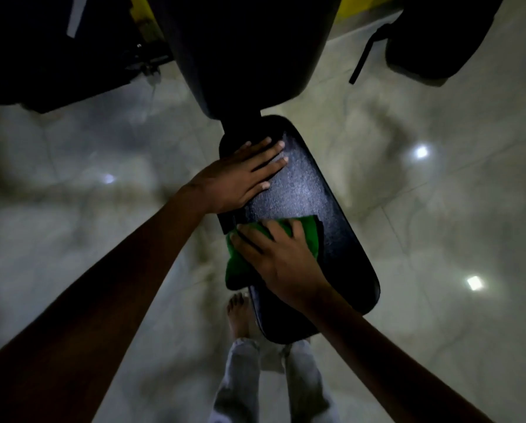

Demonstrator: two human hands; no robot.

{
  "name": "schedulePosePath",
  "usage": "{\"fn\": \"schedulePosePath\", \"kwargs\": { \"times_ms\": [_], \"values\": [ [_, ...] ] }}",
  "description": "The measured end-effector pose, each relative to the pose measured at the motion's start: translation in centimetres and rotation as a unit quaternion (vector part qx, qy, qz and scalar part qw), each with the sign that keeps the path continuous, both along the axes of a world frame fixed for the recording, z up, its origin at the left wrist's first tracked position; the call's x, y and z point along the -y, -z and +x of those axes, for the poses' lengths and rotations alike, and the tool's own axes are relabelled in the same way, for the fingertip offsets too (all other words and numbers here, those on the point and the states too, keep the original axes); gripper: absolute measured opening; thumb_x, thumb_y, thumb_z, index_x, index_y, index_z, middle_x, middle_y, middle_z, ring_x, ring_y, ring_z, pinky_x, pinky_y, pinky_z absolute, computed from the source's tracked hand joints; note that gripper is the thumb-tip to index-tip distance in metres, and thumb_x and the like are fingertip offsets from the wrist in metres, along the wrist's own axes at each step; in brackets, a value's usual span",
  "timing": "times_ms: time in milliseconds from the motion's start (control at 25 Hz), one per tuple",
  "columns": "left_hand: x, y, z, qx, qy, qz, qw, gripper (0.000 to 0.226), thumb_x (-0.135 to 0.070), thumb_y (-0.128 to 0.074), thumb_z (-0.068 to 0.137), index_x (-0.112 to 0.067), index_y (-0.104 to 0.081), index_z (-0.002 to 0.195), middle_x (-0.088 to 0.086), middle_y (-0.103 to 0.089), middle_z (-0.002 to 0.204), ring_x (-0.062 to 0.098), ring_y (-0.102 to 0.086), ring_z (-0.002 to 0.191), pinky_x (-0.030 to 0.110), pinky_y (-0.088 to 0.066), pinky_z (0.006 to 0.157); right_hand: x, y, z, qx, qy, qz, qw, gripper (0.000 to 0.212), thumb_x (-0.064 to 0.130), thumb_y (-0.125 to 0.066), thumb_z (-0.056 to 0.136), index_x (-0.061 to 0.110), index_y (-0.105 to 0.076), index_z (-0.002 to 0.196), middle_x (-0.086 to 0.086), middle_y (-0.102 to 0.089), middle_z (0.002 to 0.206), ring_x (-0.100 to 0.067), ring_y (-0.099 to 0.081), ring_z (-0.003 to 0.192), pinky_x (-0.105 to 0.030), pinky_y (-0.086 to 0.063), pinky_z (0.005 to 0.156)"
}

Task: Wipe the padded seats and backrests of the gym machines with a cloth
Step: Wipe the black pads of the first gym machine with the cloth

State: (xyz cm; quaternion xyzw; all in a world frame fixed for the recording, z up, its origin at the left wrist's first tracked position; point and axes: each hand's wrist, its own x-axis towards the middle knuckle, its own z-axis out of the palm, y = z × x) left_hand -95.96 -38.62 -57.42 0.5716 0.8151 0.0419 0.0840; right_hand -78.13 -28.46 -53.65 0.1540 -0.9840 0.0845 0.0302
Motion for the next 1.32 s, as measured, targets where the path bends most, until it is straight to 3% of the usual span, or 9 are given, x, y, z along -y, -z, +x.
{"fn": "schedulePosePath", "kwargs": {
  "times_ms": [120,240,520,720,800,880,1040,1200,1320],
  "values": [
    [0.2,-0.2,1.0,0.001,0.024,-0.004,1.000,0.054,-0.035,-0.022,0.100,-0.010,-0.028,0.149,0.013,-0.023,0.156,0.031,-0.019,0.144,0.043,-0.018,0.115,0.2,0.4,3.2,-0.022,0.001,-0.021,1.000,0.047,0.026,-0.038,0.080,0.022,-0.066,0.117,0.002,-0.064,0.119,-0.025,-0.045,0.101,-0.042,-0.033,0.083],
    [0.7,0.0,2.4,0.000,0.030,0.004,1.000,0.055,-0.036,-0.020,0.101,-0.009,-0.026,0.149,0.014,-0.023,0.156,0.031,-0.018,0.144,0.039,-0.013,0.116,-0.8,0.0,8.7,-0.020,-0.048,-0.024,0.998,0.048,0.029,-0.038,0.077,0.028,-0.069,0.114,0.005,-0.055,0.124,-0.024,-0.045,0.104,-0.048,-0.050,0.080],
    [0.1,-0.2,4.9,0.027,-0.014,0.025,0.999,0.055,-0.035,-0.021,0.102,-0.003,-0.034,0.145,0.018,-0.031,0.152,0.035,-0.027,0.141,0.044,-0.019,0.115,-0.1,0.2,5.0,-0.012,0.008,-0.031,0.999,0.043,0.028,-0.040,0.084,0.022,-0.065,0.118,0.002,-0.063,0.122,-0.024,-0.044,0.105,-0.042,-0.031,0.084],
    [0.5,-0.7,6.5,0.037,-0.028,0.035,0.998,0.055,-0.035,-0.025,0.100,-0.005,-0.034,0.145,0.017,-0.031,0.152,0.035,-0.026,0.141,0.044,-0.021,0.114,-0.8,-0.3,11.7,0.019,-0.128,-0.003,0.992,0.055,0.033,-0.062,0.064,0.027,-0.063,0.119,0.004,-0.055,0.126,-0.022,-0.043,0.112,-0.047,-0.051,0.080],
    [0.5,-0.6,7.3,0.036,-0.043,0.043,0.997,0.054,-0.035,-0.027,0.100,-0.005,-0.034,0.145,0.017,-0.031,0.152,0.034,-0.026,0.141,0.044,-0.021,0.114,-2.0,-0.2,11.3,0.012,-0.159,0.009,0.987,0.049,0.032,-0.060,0.070,0.028,-0.063,0.119,0.005,-0.057,0.127,-0.023,-0.044,0.113,-0.049,-0.052,0.079],
    [0.5,-0.3,7.5,0.046,-0.054,0.046,0.996,0.054,-0.035,-0.028,0.100,-0.005,-0.034,0.145,0.016,-0.030,0.152,0.033,-0.025,0.142,0.042,-0.018,0.115,-3.6,0.0,9.1,-0.011,-0.114,0.002,0.993,0.045,0.023,-0.045,0.078,0.030,-0.064,0.119,0.006,-0.062,0.125,-0.025,-0.045,0.110,-0.051,-0.051,0.077],
    [0.4,-0.3,7.9,0.074,-0.084,0.067,0.991,0.053,-0.033,-0.031,0.099,-0.008,-0.035,0.145,0.014,-0.030,0.153,0.031,-0.024,0.142,0.038,-0.012,0.115,-7.7,0.1,8.1,0.010,0.094,0.008,0.996,0.070,0.019,-0.050,0.062,0.028,-0.046,0.131,0.004,-0.055,0.134,-0.026,-0.042,0.112,-0.048,-0.039,0.083],
    [0.2,-0.2,8.5,0.059,-0.107,0.076,0.990,0.051,-0.030,-0.033,0.098,-0.009,-0.035,0.145,0.013,-0.031,0.153,0.030,-0.025,0.142,0.043,-0.016,0.115,-7.1,0.0,15.2,0.028,0.039,-0.009,0.999,0.065,0.016,-0.041,0.067,0.026,-0.045,0.131,0.006,-0.044,0.137,-0.025,-0.044,0.115,-0.051,-0.045,0.082],
    [0.2,0.0,8.6,0.069,-0.115,0.073,0.988,0.051,-0.029,-0.033,0.098,-0.010,-0.033,0.146,0.012,-0.029,0.154,0.029,-0.022,0.142,0.044,-0.015,0.115,-8.3,0.1,13.4,0.019,0.019,-0.010,1.000,0.065,0.015,-0.043,0.068,0.027,-0.043,0.133,0.005,-0.046,0.136,-0.026,-0.046,0.115,-0.049,-0.043,0.081]
  ]
}}
